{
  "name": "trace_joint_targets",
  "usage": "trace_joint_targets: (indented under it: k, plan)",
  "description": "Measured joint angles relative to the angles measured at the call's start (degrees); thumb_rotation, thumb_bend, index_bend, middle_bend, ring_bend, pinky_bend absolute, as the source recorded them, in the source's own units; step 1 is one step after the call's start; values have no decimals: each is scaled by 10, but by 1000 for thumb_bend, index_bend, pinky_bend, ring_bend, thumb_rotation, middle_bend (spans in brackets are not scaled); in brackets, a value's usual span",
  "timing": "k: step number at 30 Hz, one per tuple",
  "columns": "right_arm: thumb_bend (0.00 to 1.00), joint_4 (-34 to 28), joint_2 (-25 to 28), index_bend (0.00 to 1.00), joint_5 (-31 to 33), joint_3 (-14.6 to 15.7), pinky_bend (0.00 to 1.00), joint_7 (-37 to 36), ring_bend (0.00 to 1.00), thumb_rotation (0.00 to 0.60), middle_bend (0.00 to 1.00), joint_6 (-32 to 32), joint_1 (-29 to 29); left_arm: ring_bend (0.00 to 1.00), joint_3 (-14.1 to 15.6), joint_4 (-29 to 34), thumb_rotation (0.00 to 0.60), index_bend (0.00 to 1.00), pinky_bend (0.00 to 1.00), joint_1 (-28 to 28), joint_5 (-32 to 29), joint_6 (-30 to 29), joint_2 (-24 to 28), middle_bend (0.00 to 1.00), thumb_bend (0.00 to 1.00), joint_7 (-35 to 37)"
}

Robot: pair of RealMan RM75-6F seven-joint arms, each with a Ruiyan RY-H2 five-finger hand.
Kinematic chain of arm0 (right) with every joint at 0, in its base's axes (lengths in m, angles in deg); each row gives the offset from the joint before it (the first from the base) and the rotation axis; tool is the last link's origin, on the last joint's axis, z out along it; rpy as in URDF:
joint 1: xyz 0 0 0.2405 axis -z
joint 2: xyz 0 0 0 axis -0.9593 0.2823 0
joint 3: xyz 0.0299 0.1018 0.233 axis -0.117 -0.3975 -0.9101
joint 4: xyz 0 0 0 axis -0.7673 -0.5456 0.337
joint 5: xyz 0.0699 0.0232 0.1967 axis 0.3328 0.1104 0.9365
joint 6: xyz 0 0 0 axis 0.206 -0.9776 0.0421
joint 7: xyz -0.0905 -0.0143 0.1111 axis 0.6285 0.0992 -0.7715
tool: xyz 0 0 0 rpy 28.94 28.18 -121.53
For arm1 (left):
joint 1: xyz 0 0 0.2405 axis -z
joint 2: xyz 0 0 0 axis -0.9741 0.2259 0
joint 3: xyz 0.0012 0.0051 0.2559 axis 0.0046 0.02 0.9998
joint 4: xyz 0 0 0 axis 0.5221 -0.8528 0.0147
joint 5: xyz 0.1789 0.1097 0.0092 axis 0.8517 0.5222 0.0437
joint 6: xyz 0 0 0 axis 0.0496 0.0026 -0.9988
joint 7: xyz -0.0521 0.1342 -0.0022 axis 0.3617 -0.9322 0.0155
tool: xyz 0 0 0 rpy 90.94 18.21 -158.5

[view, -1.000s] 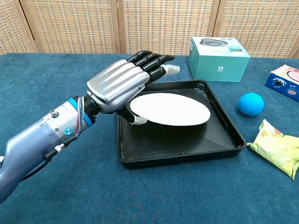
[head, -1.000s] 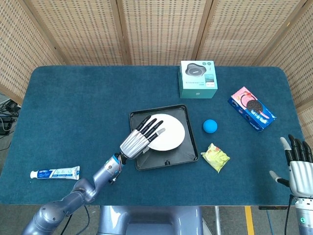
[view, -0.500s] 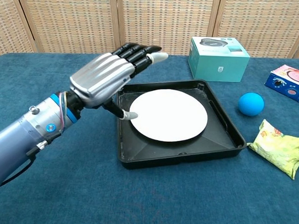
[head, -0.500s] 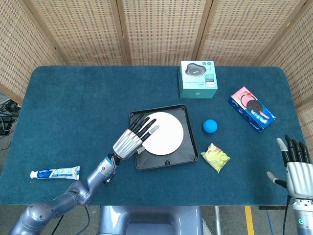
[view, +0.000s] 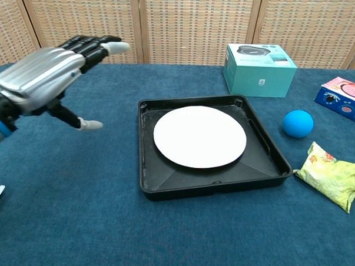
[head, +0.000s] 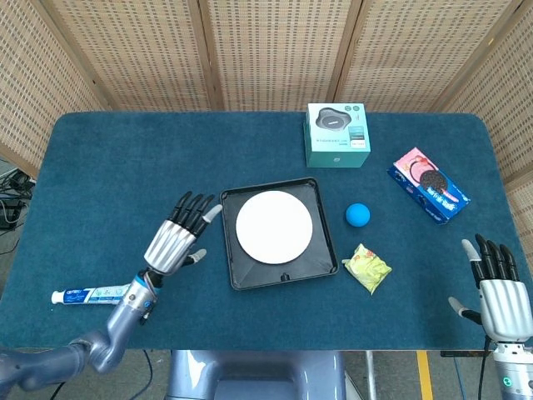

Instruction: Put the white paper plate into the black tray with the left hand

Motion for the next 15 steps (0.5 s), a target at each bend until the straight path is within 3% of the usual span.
trace_joint_targets:
  k: [5,8,15]
  plan:
    - [152,-13,3,31,-10,6,0,17,0,600,0,-1,0,0,20,149,600,0,0,-65,-45,-3,122,0,0,-53]
    - [152,-17,3,27,-14,10,0,26,0,600,0,-4,-1,0,34,200,600,0,0,-112,-67,-13,177,0,0,-65]
    - [152,-25,3,24,-23,14,0,35,0,600,0,-7,-3,0,55,220,600,0,0,-181,-73,-60,215,0,0,-25]
